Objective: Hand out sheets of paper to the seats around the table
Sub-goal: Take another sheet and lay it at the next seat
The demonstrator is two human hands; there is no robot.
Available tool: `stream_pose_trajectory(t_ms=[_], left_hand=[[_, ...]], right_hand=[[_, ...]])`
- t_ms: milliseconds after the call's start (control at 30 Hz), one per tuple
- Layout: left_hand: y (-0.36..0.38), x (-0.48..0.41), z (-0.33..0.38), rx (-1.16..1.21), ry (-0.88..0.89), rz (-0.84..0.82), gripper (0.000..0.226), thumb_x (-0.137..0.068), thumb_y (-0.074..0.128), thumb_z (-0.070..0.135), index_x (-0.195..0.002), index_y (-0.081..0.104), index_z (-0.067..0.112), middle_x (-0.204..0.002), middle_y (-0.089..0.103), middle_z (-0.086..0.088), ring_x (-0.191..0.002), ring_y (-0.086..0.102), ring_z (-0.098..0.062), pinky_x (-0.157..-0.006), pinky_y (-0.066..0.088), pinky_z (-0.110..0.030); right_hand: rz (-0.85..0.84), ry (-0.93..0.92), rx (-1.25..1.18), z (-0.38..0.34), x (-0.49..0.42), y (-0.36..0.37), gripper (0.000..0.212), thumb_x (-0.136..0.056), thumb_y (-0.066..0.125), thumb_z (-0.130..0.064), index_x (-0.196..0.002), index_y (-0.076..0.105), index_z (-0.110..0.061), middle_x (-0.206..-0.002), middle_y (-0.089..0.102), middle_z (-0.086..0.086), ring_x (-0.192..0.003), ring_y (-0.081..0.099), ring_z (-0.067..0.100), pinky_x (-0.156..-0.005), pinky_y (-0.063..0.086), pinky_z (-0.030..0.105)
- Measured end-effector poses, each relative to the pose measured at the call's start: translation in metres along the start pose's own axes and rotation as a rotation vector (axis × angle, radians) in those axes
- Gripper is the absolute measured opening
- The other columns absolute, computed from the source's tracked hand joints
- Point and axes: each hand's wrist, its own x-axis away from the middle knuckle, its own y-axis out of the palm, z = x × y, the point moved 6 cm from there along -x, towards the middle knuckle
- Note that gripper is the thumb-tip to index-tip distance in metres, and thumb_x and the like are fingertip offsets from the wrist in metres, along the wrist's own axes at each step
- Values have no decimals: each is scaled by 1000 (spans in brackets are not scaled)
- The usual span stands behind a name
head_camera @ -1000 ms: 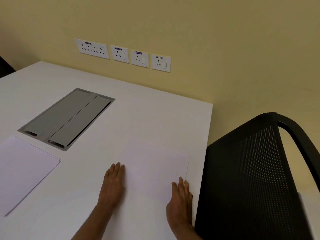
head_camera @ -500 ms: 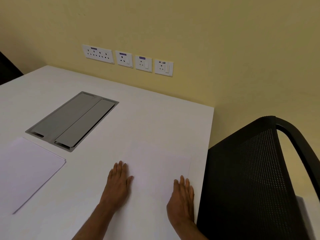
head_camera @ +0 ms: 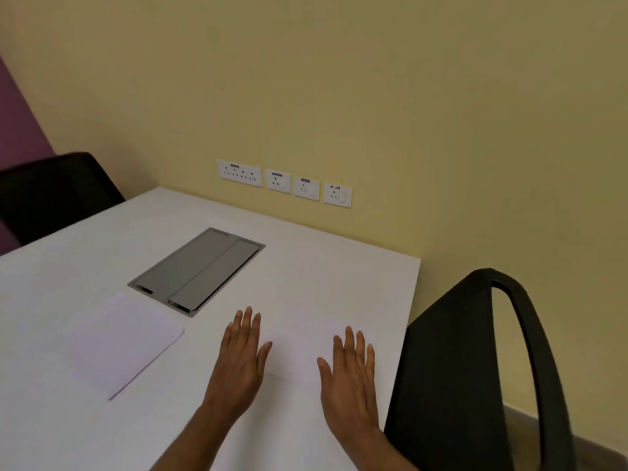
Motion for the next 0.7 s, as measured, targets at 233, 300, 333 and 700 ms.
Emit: stream_pose_trajectory(t_ms=[233,300,333,700], left_hand=[[-109,73,43,-53,-12,158,60,-104,21,48,-156,2,25,-165,-5,7,-150,-15,-6,-122,-8,-25],[-137,99,56,-76,-38,198,60,-104,20,48,-156,1,26,-165,-6,7,-150,-15,-6,-124,-3,-29],[-150,111,62,-81,-47,217,60,-103,20,48,-156,1,26,-165,-6,7,-150,-15,-6,-124,-2,-31],[-289,199,79,-139,-73,370,61,-104,20,49,-156,1,25,-165,-9,7,-150,-17,-6,-124,0,-35]], right_hand=[[120,-98,-66,-38,71,-81,72,-97,-1,-58,-158,7,-20,-164,-17,2,-146,-31,17,-120,-21,41],[162,-132,-85,-47,96,-106,70,-99,1,-58,-158,8,-20,-164,-17,1,-146,-32,16,-119,-22,40],[180,-147,-91,-52,107,-118,70,-99,1,-58,-158,9,-20,-165,-16,1,-146,-32,15,-120,-21,40],[317,-312,-177,-140,184,-223,66,-103,15,-50,-156,21,-12,-167,-1,9,-152,-17,22,-124,-4,46]])
